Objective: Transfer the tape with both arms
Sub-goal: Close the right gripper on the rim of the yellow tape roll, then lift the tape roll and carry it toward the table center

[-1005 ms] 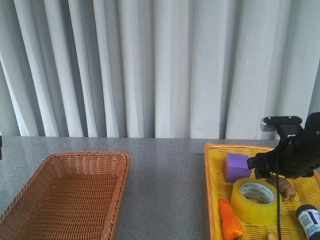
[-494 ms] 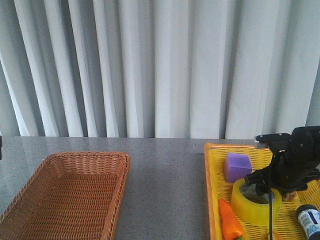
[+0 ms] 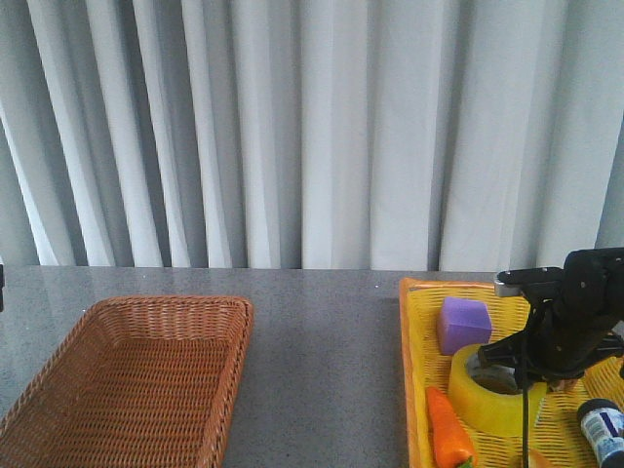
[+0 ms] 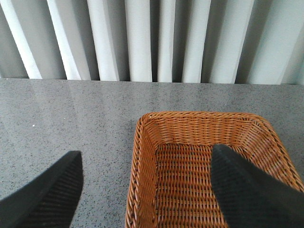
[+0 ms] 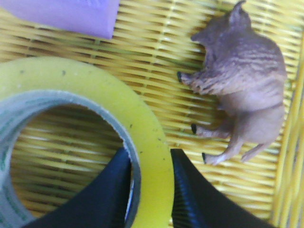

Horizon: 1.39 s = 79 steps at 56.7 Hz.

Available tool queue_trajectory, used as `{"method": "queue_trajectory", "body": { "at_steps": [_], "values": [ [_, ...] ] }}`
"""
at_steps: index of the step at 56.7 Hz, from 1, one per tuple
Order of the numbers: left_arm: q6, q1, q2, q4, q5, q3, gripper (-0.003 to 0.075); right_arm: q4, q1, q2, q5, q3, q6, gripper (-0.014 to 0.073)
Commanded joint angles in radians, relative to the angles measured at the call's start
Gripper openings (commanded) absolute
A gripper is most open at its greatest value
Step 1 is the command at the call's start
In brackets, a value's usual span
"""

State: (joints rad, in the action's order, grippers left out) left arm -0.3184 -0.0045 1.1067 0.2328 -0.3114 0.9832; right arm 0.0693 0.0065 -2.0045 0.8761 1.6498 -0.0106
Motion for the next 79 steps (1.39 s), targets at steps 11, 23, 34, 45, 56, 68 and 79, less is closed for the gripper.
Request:
{"method": "queue_trajectory", "body": {
  "at_steps": [11,23,34,45,56,68,79],
  "values": [
    [-0.009,-0.008,-0.015,-0.003,0.042,0.034,0.0545,0.002,0.001,0.076,0.053,0.122,-0.015,-0.0008],
    [-0.009,-0.008,-0.015,-0.003,0.037,0.034,0.0545,-0.128,0.002,0.129,0.106,0.232,-0.072,-0.0006],
    [-0.009,-0.008,-0.015,-0.003,0.044,0.034,0.0545,-0.383,0.055,0.145,0.162,0.302,-0.280,-0.0006],
    [-0.008,-0.008,-0.015,-0.002,0.045,0.034,0.0545,-0.275,0.237,0.137,0.099,0.316,-0.299,-0.0004],
    [-0.008,-0.008,-0.015,-0.001,0.037,0.034,0.0545,-0.102,0.398,0.082,0.045,0.316,-0.245,-0.0004],
    [-0.008,-0.008,-0.015,0.005,0.030,0.034,0.0545,-0.018,0.442,-0.007,0.058,0.316,-0.185,-0.0004],
    [-0.008,-0.008,-0.015,0.005,0.030,0.034,0.0545,-0.020,0.429,-0.066,0.046,0.316,-0.154,0.0025]
  ]
}}
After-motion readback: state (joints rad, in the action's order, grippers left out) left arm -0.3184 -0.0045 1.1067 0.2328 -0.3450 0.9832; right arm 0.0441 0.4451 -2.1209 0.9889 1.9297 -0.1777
